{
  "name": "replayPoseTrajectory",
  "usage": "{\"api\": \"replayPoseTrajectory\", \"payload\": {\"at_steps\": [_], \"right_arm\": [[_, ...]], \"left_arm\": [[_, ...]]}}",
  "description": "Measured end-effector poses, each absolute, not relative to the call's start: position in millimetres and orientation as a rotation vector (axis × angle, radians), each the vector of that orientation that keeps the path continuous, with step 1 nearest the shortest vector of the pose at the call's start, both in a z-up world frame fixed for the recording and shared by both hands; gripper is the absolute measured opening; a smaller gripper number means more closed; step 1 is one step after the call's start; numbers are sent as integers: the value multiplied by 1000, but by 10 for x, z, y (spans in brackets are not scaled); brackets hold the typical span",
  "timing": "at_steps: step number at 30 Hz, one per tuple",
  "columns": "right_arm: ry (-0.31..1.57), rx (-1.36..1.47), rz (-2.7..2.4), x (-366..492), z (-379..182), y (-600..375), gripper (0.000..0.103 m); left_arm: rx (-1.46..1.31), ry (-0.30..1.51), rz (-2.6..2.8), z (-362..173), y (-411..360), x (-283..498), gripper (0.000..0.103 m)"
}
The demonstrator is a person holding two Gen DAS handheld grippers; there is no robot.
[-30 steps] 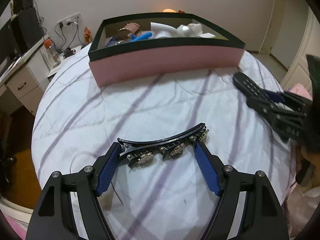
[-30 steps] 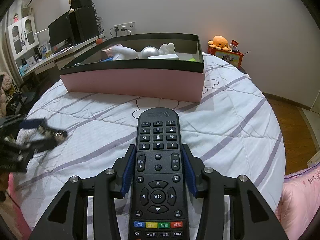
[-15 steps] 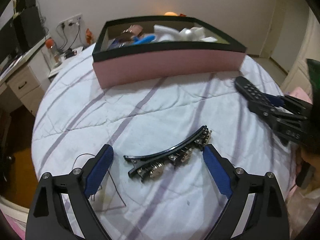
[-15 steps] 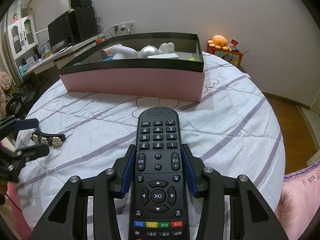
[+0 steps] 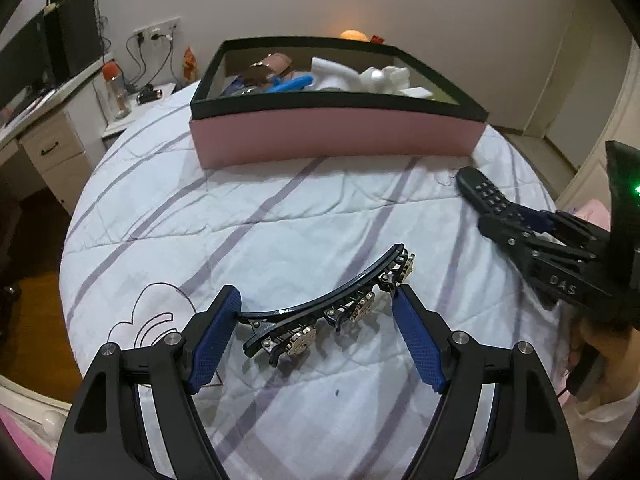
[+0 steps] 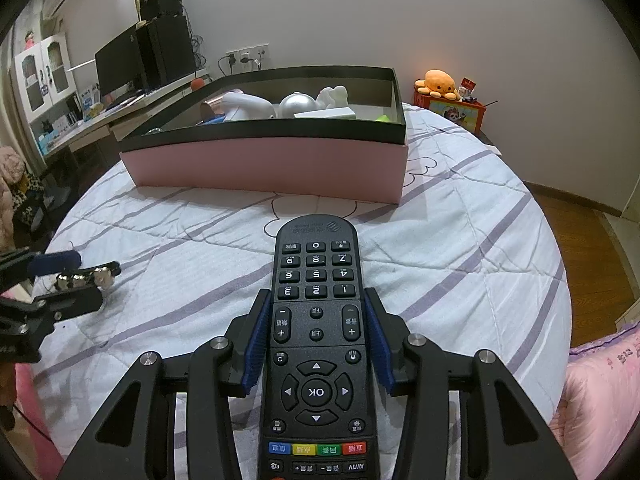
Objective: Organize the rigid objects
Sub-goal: 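Grasp the black flower hair clip with the left gripper and lift it, then carry the hair clip and remote over the pink box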
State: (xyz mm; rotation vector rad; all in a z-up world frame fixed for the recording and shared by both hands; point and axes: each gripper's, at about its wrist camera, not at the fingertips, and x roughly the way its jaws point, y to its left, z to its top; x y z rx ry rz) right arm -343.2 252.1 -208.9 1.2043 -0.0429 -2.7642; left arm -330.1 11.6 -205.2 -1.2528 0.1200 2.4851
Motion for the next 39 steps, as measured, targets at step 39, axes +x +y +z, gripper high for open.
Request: {"api": "replayPoseTrajectory", "payload": {"at_steps": [39], "right_arm": [[8,877,-2774,-3424,-1091,2294,45]], "left_arm": [[-988,146,2649,-1137,223,-3559,79]]}}
